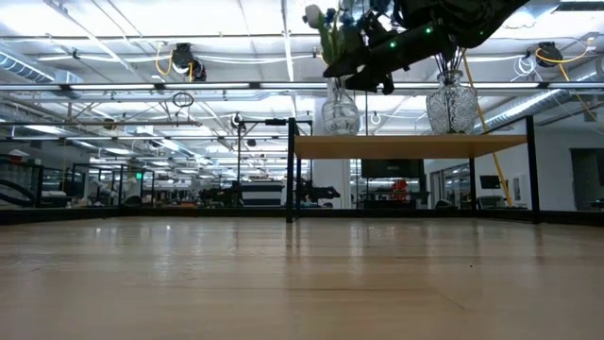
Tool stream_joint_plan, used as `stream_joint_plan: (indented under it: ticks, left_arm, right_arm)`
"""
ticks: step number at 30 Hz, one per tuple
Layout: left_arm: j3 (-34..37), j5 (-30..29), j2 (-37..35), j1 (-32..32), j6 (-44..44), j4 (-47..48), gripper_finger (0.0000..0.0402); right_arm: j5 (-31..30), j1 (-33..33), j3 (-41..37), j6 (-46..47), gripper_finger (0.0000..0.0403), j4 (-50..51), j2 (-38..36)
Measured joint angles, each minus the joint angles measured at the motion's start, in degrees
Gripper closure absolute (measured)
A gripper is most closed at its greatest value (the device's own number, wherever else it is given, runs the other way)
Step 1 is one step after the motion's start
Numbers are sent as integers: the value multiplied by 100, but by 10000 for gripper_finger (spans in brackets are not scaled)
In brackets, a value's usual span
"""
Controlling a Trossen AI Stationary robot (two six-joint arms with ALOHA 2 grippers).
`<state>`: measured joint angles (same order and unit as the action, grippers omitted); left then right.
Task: Pick and place flowers into a vace then onto a shelf
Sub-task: Put the transparent vase with flowers on the shelf
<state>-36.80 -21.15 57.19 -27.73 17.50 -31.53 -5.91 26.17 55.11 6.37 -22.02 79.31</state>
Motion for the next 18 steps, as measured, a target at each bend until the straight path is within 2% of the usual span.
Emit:
stream_joint_plan:
  ticks: [7,14,18]
  left_arm:
    - [0,0,0,-1,2,2,344]
    - [0,0,0,-1,-2,7,344]
    - [0,0,0,-1,-4,7,344]
  right_arm:
    - [0,-52,0,42,100,103,0]
    - [-23,-267,0,-45,94,39,0]
    - [-387,-392,0,-184,94,80,0]
